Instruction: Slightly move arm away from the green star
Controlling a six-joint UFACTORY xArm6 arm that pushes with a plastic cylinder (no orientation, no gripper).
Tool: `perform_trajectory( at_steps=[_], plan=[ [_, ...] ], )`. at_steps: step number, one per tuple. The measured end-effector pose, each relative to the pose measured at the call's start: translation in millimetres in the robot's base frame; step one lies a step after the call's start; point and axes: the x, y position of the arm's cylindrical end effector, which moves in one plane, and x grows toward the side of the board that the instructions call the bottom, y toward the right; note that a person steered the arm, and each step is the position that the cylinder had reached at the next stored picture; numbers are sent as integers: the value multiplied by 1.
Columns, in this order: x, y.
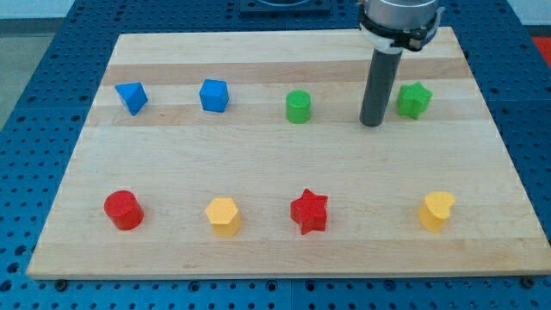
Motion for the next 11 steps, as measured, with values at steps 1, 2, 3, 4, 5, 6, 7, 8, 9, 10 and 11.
perform_trajectory(
  at_steps=[1, 2, 3, 4, 5, 6, 7, 8, 9, 10, 11],
  plan=[
    [0, 0],
    [0, -2],
    [0, -4],
    [9, -4],
    [30, -4],
    [47, -4],
    [51, -4],
    [51, -2],
    [51, -1],
    [50, -1],
    [29, 8]
  ],
)
